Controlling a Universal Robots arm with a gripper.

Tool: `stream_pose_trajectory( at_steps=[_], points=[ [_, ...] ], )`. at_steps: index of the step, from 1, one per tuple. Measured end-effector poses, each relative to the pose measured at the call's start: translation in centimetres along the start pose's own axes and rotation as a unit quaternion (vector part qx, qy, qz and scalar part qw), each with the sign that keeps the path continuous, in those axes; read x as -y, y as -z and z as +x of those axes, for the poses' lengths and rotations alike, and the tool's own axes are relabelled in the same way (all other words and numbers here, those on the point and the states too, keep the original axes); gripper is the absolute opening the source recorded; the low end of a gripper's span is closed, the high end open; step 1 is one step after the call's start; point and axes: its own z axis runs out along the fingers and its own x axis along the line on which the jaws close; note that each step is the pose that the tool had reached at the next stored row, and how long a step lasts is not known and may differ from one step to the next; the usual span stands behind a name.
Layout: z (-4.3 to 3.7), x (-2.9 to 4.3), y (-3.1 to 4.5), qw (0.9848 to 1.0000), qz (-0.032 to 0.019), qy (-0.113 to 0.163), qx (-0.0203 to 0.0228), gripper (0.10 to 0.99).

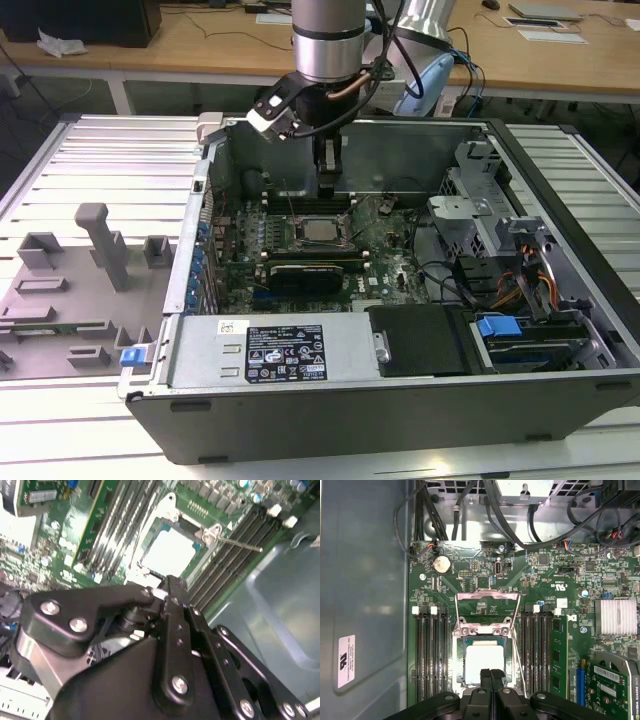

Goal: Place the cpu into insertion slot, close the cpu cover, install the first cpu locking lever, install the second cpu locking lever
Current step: 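Place the cpu into insertion slot, then close the cpu cover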

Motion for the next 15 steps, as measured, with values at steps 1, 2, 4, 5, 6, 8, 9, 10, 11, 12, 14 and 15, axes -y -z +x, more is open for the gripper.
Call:
stream_pose_trajectory(
  at_steps=[1,2,4,5,6,8,9,10,11,12,14,15],
  points=[
    [0.0,0.0,0.0,1.0,0.0,0.0,0.0,0.106],
    [0.0,0.0,0.0,1.0,0.0,0.0,0.0,0.106],
    [0.0,0.0,0.0,1.0,0.0,0.0,0.0001,0.106],
    [0.0,0.0,0.0,1.0,0.0,0.0,0.0001,0.106],
    [0.0,0.0,0.0,1.0,0.0,0.0,0.0001,0.106],
    [0.0,0.0,0.01,1.0,0.0001,0.0,0.0001,0.106],
    [0.0,0.0,0.0,1.0,0.0,0.0,0.0001,0.106],
    [0.0,0.0,0.01,1.0,0.0,0.0,0.0002,0.106],
    [0.0,0.0,0.01,1.0,0.0,0.0,0.0002,0.106],
    [0.0,0.0,0.01,1.0,0.0,0.0,0.0002,0.106],
    [0.0,0.0,0.01,1.0,0.0001,0.0,0.0002,0.106],
    [0.0,0.0,0.01,1.0,0.0,0.0,0.0002,0.106]
  ],
)
